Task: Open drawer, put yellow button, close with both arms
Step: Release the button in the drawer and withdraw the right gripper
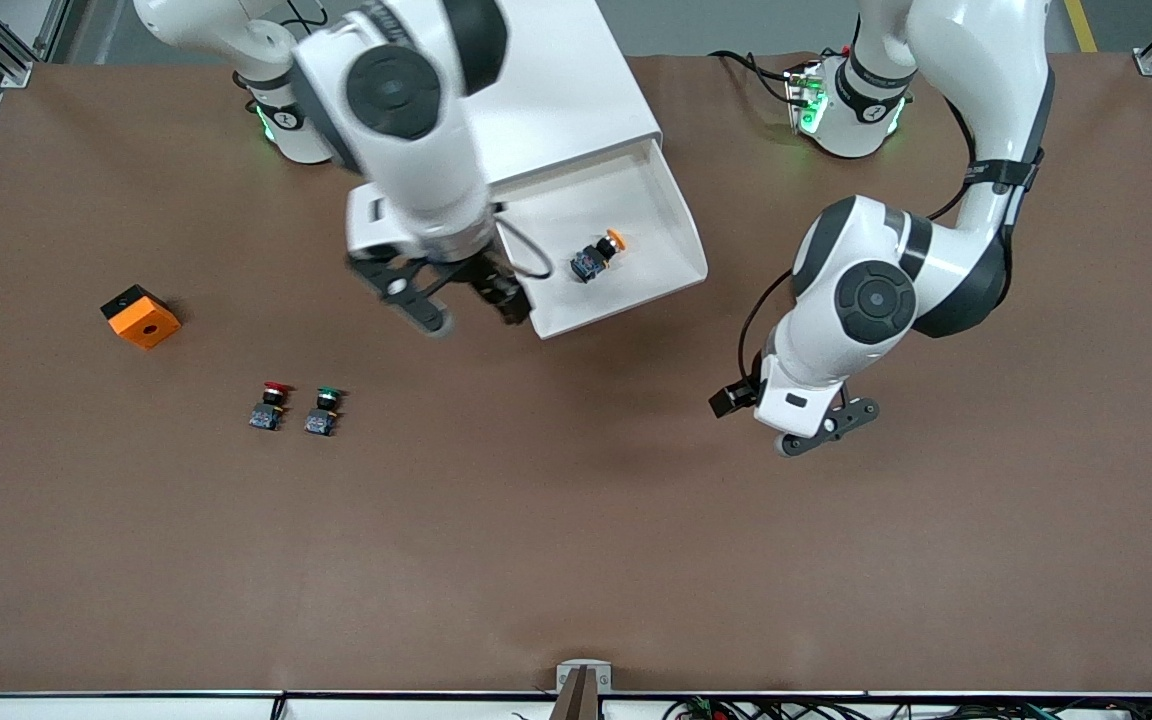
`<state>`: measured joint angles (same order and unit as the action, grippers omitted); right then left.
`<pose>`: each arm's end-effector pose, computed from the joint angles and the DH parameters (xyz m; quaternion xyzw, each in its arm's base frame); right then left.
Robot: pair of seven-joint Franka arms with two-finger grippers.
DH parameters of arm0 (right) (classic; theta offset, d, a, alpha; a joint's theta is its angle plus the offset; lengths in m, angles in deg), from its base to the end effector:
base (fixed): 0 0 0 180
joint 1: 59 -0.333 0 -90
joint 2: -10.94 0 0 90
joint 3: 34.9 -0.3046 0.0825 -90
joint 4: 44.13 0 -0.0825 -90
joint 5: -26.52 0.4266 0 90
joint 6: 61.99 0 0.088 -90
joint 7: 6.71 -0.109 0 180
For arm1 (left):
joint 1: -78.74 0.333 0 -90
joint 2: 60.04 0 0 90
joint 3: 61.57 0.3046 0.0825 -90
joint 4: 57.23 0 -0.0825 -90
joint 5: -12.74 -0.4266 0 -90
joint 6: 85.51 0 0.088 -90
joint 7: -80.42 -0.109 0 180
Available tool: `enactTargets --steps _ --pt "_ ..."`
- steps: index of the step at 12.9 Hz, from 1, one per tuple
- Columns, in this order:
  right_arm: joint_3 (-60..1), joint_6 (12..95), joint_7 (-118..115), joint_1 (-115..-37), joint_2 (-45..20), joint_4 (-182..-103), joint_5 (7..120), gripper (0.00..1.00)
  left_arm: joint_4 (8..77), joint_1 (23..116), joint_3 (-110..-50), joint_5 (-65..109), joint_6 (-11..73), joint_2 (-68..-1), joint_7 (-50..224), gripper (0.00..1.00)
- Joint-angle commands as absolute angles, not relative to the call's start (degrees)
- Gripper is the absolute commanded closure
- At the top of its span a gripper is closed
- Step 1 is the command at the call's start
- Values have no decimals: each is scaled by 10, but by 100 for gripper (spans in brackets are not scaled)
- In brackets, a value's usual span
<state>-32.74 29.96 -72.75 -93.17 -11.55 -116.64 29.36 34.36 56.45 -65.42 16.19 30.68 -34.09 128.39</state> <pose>0.5942 0.3831 0.5146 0.9557 -0.2927 -0.0306 0.0085 0.6374 -0.3113 0.3365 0.9777 0.2056 -0.0341 0.0263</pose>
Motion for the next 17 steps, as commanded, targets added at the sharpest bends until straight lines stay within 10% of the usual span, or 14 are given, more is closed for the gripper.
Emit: enactTargets --steps 1,8,17 --pt "-336 249 -539 -838 -104 -1158 299 0 347 538 -653 148 311 -347 1315 0" --pt "-332 197 -44 -586 -87 -1158 273 0 360 453 -655 139 306 -346 1361 0" --pt "-333 181 -26 -543 -73 -1140 254 0 364 417 -713 170 262 -345 1449 0"
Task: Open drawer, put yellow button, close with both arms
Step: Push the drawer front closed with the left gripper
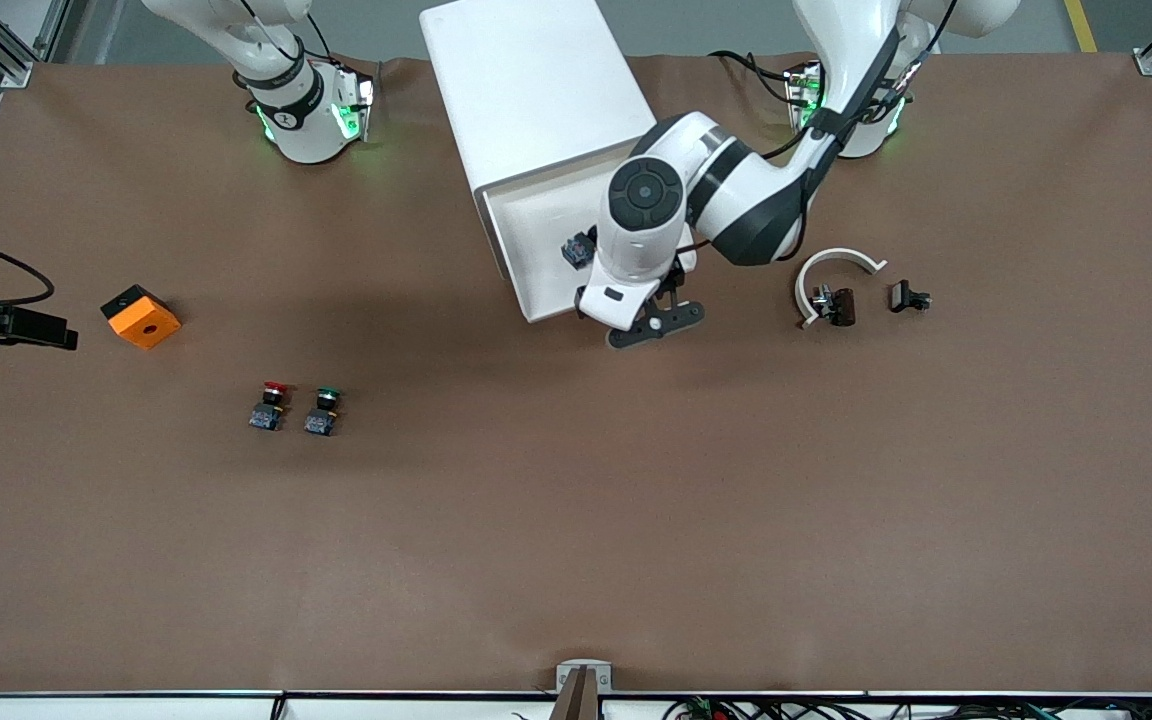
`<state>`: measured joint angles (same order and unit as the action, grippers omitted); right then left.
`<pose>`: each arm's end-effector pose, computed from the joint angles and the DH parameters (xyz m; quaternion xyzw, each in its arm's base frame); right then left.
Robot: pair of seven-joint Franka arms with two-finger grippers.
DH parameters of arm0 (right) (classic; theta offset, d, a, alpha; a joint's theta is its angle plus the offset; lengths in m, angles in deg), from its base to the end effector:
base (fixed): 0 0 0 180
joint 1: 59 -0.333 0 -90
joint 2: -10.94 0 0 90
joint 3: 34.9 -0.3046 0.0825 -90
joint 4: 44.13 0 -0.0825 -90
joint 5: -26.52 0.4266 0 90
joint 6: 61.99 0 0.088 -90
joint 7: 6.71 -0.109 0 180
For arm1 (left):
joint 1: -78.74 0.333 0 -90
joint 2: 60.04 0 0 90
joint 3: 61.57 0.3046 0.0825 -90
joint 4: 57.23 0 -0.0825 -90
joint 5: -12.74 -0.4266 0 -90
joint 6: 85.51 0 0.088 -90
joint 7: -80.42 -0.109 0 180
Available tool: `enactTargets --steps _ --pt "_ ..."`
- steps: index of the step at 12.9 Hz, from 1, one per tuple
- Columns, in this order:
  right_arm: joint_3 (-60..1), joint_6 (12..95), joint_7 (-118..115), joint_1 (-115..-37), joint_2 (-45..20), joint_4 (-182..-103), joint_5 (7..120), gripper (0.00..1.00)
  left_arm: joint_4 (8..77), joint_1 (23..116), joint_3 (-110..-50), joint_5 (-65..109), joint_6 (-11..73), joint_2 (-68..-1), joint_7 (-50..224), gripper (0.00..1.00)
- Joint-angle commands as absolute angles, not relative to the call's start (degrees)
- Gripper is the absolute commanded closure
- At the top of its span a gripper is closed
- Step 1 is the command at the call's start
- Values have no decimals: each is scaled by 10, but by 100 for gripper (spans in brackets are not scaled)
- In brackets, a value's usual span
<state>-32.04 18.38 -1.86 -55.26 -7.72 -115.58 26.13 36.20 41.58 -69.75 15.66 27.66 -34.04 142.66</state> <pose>0.6666 -0.0726 0.5548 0.9962 -0.0149 -0.0854 0.0030 0.4929 -0.4907 0.3180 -0.9837 -0.1630 0.0749 0.0103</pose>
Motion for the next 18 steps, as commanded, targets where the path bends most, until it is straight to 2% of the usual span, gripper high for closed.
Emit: enactTargets --steps 1,4,6,9,12,13,18 --pt "-334 181 -24 -543 -73 -1128 253 0 364 417 -718 187 262 -345 1458 0" --pt "-338 175 -19 -546 -68 -1116 260 0 364 416 -740 209 250 -339 1493 0" --pt "-340 148 -16 -546 -31 -1125 259 0 364 416 -763 223 249 -332 1528 0" --pt "-338 160 -18 -543 31 -1207 275 0 365 417 -790 247 246 -322 1564 0" --pt "-338 245 -18 -543 121 -1346 276 0 367 416 -797 302 245 -318 1568 0" --pt "-337 260 -18 -543 137 -1368 276 0 367 417 -798 319 237 -317 1570 0" --pt "-336 261 -18 -542 148 -1374 276 0 367 418 -798 385 215 -301 1570 0"
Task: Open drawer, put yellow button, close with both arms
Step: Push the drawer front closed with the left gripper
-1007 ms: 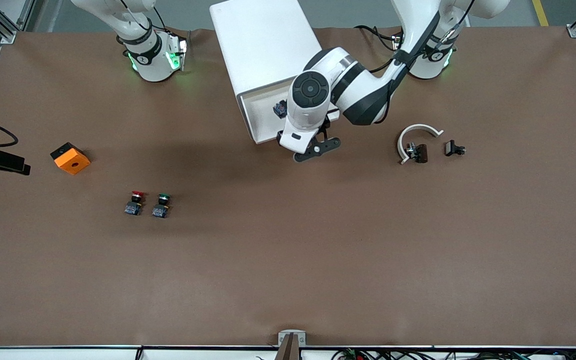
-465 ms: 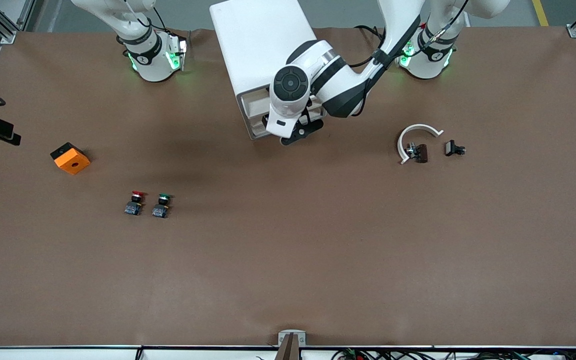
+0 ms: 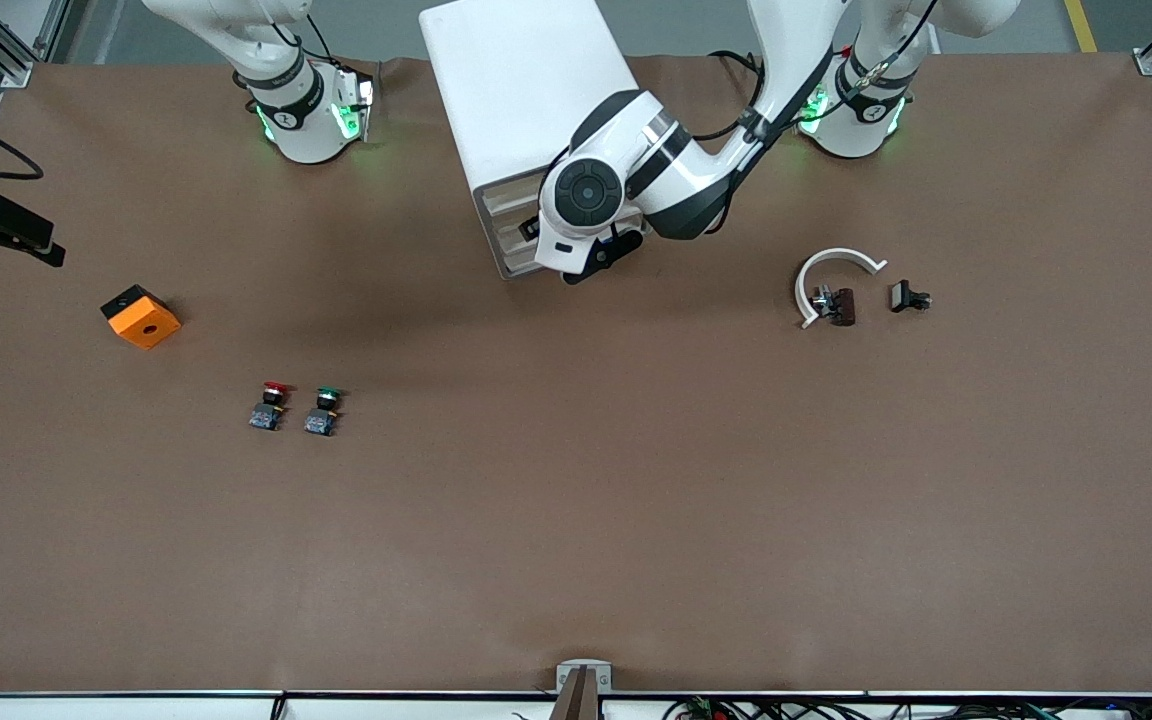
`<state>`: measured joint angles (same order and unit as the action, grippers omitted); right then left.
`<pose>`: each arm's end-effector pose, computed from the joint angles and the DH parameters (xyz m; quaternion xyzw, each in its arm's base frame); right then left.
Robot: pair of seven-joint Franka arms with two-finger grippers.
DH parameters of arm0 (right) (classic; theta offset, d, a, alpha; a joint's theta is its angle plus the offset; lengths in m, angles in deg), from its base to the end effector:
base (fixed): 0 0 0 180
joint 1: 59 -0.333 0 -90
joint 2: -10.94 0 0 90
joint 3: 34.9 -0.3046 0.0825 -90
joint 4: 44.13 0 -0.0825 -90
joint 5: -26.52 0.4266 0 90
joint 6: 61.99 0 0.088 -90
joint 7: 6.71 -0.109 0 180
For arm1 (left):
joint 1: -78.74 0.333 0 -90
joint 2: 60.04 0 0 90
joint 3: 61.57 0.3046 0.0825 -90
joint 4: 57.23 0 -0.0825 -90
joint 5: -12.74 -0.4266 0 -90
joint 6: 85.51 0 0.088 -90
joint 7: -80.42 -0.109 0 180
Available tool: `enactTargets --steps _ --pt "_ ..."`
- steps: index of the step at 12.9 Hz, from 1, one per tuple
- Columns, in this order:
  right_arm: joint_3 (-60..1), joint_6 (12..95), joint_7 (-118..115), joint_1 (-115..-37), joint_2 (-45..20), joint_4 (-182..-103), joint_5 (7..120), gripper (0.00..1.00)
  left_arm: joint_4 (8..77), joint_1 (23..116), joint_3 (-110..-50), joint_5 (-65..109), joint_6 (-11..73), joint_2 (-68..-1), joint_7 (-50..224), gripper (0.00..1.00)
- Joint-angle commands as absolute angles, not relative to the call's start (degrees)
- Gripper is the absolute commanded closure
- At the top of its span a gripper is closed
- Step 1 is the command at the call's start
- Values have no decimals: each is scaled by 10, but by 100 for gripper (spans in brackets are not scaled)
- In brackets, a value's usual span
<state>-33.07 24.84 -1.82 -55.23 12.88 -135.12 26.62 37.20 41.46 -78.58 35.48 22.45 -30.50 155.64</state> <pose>0.5782 -0.0568 0.6174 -0.9998 0.0061 0.0192 0.0032 0.3879 -0.5609 0.2810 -0.9224 -0.2647 0.2812 0.0095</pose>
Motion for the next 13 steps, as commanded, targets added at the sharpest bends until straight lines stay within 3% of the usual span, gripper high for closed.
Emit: enactTargets --steps 1,9,13 --pt "-334 262 -18 -543 148 -1373 275 0 366 418 -798 395 215 -297 1570 0" --pt "-327 270 -19 -543 150 -1366 270 0 338 445 -783 351 210 -292 1568 0" --pt "-317 263 -34 -544 151 -1366 276 0 292 536 -774 256 179 -298 1556 0"
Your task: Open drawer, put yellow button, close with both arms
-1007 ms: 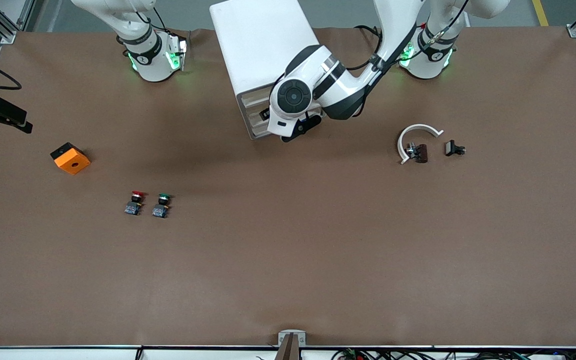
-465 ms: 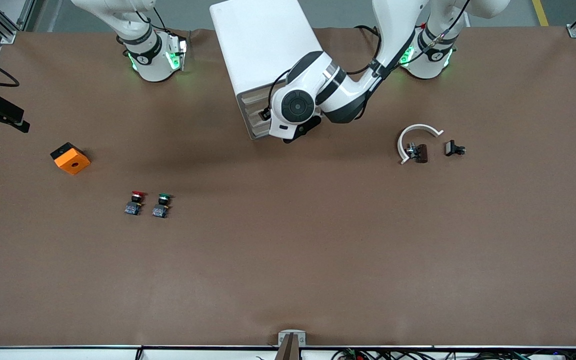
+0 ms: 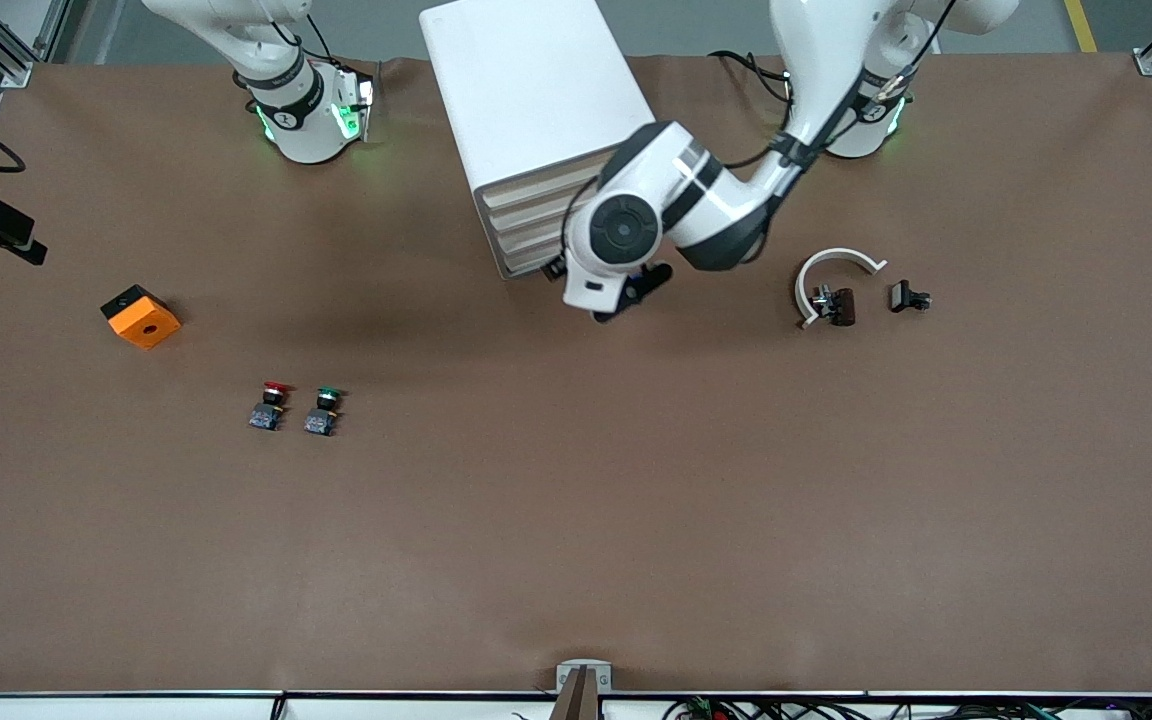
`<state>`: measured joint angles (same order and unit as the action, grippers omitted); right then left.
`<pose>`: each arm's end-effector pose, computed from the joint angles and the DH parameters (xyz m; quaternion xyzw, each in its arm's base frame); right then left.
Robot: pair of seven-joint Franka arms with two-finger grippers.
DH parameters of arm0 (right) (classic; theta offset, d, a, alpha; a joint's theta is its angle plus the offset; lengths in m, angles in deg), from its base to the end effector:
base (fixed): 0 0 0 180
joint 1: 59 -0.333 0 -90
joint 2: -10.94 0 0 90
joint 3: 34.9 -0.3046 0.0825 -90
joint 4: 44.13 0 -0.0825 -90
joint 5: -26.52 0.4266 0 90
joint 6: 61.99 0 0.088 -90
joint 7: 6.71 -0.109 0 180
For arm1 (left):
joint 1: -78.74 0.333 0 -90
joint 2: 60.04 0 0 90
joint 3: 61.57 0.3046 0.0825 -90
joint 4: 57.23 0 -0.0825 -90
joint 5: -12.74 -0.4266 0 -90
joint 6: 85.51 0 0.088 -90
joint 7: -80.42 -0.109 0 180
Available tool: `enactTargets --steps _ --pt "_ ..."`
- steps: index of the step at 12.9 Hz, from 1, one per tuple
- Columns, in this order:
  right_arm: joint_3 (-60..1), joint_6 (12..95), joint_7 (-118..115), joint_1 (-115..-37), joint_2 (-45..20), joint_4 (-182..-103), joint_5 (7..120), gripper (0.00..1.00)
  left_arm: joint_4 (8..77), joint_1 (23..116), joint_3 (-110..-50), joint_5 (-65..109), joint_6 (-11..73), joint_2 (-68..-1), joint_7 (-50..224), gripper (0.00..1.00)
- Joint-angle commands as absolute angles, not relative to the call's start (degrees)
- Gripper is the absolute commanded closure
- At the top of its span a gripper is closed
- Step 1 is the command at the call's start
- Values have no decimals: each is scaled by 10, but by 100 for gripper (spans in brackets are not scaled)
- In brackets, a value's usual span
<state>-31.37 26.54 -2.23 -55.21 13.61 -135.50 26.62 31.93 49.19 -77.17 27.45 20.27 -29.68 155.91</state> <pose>0.5757 -0.0746 0.6240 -0.9997 0.0247 0.0013 0.0025 0.4933 -0.4951 0.3057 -0.9252 -0.3111 0.2175 0.0031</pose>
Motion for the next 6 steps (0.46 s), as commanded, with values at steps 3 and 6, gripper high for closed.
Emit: enactTargets --steps 3,6 --pt "-321 259 -69 -551 160 -1367 276 0 284 595 -774 222 151 -330 1522 0" --pt "-322 258 -68 -558 160 -1366 276 0 286 645 -775 185 92 -364 1459 0"
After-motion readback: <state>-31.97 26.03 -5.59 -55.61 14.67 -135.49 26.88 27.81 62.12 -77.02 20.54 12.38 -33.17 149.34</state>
